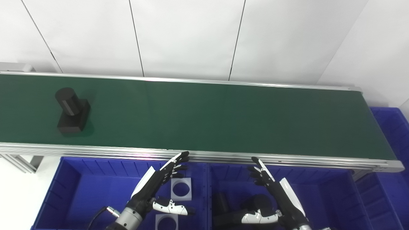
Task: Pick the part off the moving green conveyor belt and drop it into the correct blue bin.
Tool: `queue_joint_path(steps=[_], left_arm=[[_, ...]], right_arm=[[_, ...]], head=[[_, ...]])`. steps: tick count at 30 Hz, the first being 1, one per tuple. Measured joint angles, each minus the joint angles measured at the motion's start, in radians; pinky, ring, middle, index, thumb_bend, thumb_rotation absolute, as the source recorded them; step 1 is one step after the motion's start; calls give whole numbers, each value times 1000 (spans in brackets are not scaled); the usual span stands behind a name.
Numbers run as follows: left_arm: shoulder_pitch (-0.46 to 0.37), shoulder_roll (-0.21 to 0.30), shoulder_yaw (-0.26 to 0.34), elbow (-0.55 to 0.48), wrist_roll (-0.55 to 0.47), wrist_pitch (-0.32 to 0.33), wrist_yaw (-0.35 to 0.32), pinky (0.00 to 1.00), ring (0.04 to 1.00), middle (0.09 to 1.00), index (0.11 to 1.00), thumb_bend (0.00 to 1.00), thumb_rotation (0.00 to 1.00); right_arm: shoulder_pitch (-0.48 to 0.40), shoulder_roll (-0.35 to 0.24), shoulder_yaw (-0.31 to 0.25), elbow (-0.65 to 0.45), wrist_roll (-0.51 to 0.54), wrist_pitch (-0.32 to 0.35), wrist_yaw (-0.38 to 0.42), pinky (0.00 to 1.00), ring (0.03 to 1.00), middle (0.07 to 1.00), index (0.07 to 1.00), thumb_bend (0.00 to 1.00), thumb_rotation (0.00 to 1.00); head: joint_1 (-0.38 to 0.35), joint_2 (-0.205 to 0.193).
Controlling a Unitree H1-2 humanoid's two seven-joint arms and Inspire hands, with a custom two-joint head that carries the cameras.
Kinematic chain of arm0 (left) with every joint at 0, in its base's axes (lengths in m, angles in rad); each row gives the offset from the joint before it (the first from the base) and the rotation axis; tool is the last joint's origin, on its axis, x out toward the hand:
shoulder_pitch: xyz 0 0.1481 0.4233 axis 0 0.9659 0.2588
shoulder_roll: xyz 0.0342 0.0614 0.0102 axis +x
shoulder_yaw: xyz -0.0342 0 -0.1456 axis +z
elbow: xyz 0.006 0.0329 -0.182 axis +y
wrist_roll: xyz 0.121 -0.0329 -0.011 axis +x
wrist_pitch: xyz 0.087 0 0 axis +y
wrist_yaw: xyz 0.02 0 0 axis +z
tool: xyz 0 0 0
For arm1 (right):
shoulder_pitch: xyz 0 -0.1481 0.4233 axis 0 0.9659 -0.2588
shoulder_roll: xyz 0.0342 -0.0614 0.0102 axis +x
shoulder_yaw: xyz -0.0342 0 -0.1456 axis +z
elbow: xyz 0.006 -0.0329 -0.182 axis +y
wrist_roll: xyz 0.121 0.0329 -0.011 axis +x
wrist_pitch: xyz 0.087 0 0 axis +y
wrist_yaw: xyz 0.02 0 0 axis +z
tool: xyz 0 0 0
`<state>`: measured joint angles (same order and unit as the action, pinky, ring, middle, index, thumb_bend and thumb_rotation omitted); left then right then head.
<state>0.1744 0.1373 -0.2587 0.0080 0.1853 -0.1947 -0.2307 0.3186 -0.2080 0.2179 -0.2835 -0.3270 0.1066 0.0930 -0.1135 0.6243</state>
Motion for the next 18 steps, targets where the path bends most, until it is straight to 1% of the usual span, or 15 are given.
queue_joint_path(steps=[4, 9, 18], left_arm=[[0, 10, 0, 0, 0, 0, -2, 790, 851, 911, 934, 831, 173], [0, 32, 2, -8, -2, 1, -13, 808, 858, 908, 927, 835, 146], [0, 38, 13, -20, -35, 1, -25, 824, 860, 909, 923, 824, 135]], right_arm=[[0, 1, 0, 0, -1, 0, 0, 824, 874, 899, 987, 858, 118], [1, 3, 1, 0, -3, 0, -1, 826, 881, 905, 988, 858, 134], [4, 10, 1, -3, -4, 0, -1, 817, 877, 907, 995, 855, 136]], head=[[-3, 0], [-8, -2], [-9, 3]])
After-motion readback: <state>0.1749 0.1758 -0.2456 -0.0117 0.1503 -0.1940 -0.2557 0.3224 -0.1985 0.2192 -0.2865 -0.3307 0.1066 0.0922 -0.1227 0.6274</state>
